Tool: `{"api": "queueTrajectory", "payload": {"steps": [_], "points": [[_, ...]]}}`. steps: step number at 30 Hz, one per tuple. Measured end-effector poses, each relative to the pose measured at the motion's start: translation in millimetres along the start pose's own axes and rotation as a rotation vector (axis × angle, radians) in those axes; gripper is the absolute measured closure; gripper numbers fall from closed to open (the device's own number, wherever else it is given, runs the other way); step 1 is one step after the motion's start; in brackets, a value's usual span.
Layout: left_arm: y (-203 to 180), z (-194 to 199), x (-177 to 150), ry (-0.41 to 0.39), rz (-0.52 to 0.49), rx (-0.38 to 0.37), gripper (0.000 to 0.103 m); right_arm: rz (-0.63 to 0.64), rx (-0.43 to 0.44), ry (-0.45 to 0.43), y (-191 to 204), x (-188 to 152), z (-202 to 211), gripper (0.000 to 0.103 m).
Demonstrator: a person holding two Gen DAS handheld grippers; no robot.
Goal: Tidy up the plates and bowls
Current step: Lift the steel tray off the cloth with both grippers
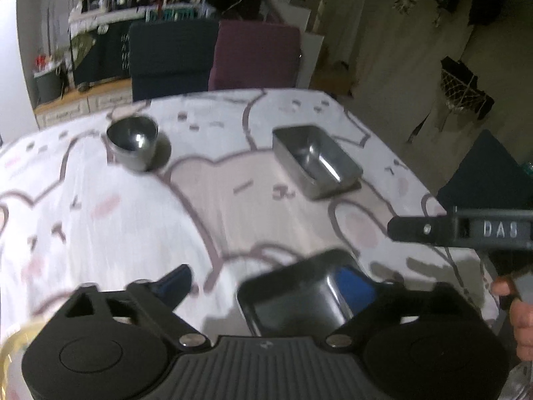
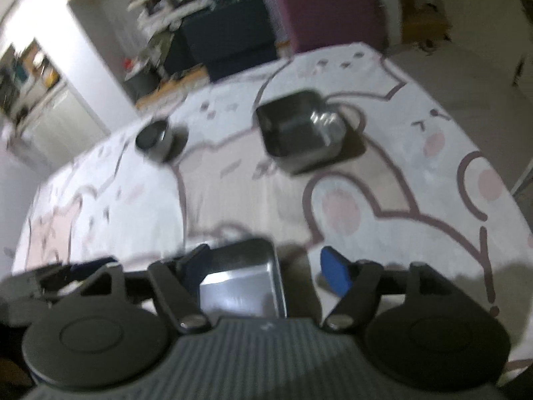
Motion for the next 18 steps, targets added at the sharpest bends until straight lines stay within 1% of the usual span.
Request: {"api": "queueTrajectory", "payload": {"steps": [2,3,4,6,9,12,15,18], "points": [[2.8,-3.5,11.1,-0.017,-0.01,0.009,0.0,-0.055,-0.013,-0.034,-3.9,12.2,-0.9,0.016],[4.4,-6.4,16.4,-0.019,-0.01,0.012,0.0,-0.081,-0.02,-0.05,-5.7,17.3,-2.7,0.008],[6.1,-9.0,21.9,-0.021,-0.008,0.009,0.0,-0.11,-0.029,-0.065,-7.8,23.1,-5.8,0.003],[10.0,-14.8,31.6,-0.027,-0.002,-0.002,0.0,-0.16,-0.042,-0.085,-10.2,33.4,-12.6,0.0],[14.8,-25.6,44.3,-0.035,-0.005,0.003,0.0,-0.242,-0.052,-0.107,-13.7,48.0,-27.7,0.001],[22.1,-36.4,51.5,-0.032,-0.007,0.01,0.0,-0.315,-0.087,-0.12,-16.2,62.8,-44.3,0.0],[33.8,-47.8,56.1,-0.024,0.01,0.017,0.0,-0.38,-0.131,-0.106,-21.1,75.0,-65.6,0.0],[46.2,-58.3,57.7,-0.013,0.031,0.022,0.0,-0.466,-0.128,-0.076,-34.5,84.1,-88.5,0.001]]}}
Point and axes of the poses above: each gripper's, at about its wrist camera, not at the fingertips, and z roughly against the way its jaws point, y to its left, x to its top, the point moved 2 cm from there along -z, roughly the way its jaws point, and after that the axes turned 6 degrees about -z, right-handed, at the moved point
